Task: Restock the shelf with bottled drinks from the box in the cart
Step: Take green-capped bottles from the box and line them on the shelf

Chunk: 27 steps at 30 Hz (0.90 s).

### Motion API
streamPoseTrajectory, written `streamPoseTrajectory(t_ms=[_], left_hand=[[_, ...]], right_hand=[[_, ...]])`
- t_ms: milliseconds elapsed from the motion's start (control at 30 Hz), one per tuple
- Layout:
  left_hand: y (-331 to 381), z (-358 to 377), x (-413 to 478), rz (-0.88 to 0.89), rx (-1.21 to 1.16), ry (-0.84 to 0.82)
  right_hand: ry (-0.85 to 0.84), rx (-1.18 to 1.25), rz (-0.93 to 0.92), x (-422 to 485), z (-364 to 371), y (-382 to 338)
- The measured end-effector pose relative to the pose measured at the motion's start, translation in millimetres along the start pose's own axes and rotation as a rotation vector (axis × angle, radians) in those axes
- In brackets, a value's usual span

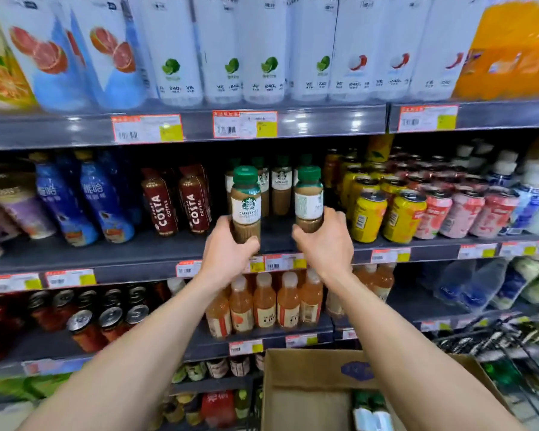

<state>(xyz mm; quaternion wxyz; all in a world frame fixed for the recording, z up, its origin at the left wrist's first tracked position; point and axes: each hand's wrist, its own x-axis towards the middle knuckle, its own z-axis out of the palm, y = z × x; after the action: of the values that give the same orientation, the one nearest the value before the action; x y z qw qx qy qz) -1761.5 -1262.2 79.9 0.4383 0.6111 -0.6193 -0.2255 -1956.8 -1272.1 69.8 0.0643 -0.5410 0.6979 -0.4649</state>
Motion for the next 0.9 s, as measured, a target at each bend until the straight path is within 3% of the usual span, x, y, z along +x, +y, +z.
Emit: streamPoseTrajectory(t_ms=[400, 700, 900], left_hand=[[-26.2, 31.4, 53.2, -0.099, 0.114, -0.086], [-23.4, 39.1, 48.0, -0.081, 0.155, -0.089], [-21.5, 39.6, 47.6, -0.097, 0.215, -0.116]], right_hand=[[-0.040, -0.056, 0.085, 69.8, 50.7, 19.9], [-0.284, -0.141, 0.093, 73.2, 48.7, 40.6], [-0.309, -0.176, 0.124, 84.6, 51.8, 34.0]])
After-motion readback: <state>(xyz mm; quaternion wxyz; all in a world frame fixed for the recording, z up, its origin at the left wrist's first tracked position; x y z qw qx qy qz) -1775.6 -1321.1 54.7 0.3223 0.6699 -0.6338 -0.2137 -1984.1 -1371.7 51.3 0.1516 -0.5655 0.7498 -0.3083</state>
